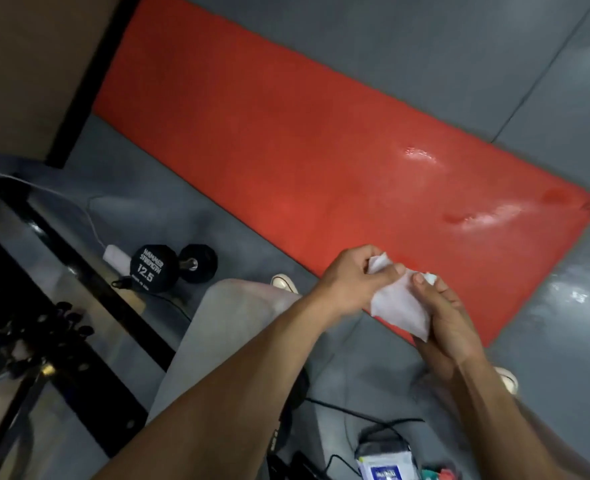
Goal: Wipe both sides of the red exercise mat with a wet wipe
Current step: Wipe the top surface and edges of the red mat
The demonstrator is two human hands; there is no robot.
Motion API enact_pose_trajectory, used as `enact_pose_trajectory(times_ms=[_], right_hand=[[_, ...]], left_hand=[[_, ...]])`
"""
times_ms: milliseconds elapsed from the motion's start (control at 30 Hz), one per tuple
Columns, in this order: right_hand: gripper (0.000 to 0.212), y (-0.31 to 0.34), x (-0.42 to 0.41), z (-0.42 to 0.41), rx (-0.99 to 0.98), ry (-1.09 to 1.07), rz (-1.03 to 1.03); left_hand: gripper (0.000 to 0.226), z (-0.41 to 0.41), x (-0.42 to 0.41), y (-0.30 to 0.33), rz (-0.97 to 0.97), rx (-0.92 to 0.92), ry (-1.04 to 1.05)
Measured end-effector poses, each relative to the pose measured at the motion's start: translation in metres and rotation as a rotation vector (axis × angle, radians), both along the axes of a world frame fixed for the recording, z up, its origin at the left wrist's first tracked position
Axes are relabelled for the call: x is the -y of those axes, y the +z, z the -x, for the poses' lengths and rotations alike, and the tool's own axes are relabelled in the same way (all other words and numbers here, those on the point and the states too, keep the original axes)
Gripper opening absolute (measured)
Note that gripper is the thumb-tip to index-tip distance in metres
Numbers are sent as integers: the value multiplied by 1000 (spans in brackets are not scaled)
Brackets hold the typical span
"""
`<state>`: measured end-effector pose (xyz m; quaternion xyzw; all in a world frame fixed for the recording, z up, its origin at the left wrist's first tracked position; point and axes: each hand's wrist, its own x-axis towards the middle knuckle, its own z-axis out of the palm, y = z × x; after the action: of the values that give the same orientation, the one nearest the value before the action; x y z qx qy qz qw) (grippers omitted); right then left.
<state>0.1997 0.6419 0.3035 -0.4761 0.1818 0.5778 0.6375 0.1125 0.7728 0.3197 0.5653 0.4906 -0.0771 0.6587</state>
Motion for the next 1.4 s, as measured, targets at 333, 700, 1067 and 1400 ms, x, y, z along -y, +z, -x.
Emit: enact_pose_trajectory(times_ms=[333, 700, 1067, 1400], right_hand=[[34, -136, -101, 26, 23, 0, -101], [19, -228, -114, -49, 219, -49, -144], [21, -257, -90, -65, 346, -197, -46], [21, -243, -76, -26, 380, -306, 147]], left_hand=[[31, 36, -109, -130, -343, 5, 41], [49, -28, -136, -247, -504, 61, -178], [46, -55, -135, -281, -507, 145, -87], [46, -39, -138, -259, -757, 115, -195]])
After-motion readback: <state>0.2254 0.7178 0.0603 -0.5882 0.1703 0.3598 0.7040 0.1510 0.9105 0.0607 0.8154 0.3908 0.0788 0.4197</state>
